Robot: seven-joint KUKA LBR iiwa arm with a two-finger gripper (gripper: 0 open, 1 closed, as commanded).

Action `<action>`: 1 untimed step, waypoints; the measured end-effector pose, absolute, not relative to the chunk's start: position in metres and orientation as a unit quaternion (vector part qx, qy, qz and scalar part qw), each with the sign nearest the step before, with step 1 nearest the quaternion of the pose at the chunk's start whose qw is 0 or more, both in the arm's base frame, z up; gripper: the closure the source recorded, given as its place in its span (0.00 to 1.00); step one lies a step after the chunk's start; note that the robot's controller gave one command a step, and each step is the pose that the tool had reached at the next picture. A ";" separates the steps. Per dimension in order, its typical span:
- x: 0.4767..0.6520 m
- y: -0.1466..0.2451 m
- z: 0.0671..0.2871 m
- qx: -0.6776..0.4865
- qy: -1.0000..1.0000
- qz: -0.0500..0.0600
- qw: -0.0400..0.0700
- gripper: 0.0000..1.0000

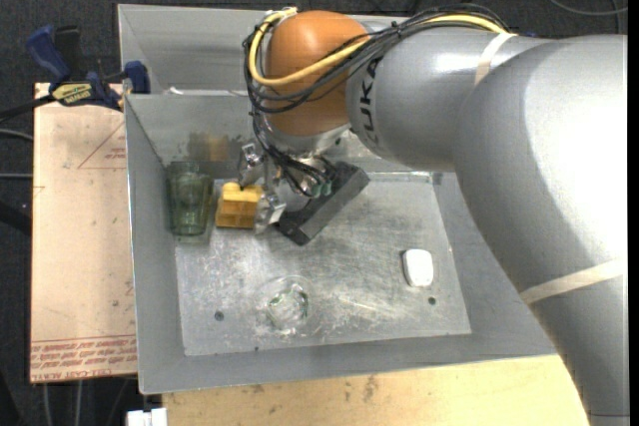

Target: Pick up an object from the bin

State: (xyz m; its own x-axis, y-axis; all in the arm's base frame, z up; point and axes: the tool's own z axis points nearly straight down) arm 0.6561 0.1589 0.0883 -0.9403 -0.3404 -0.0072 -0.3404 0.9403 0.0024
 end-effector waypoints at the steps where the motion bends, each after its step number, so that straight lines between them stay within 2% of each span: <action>1: 0.656 0.159 0.088 -0.173 0.985 0.002 0.003 1.00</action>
Offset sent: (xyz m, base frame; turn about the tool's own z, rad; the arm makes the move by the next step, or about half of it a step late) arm -0.0013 -0.0046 0.1428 -0.0818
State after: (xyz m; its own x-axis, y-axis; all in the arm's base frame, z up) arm 0.6561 0.1589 0.0883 -0.9403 -0.3403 -0.0072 -0.3404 0.9403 0.0025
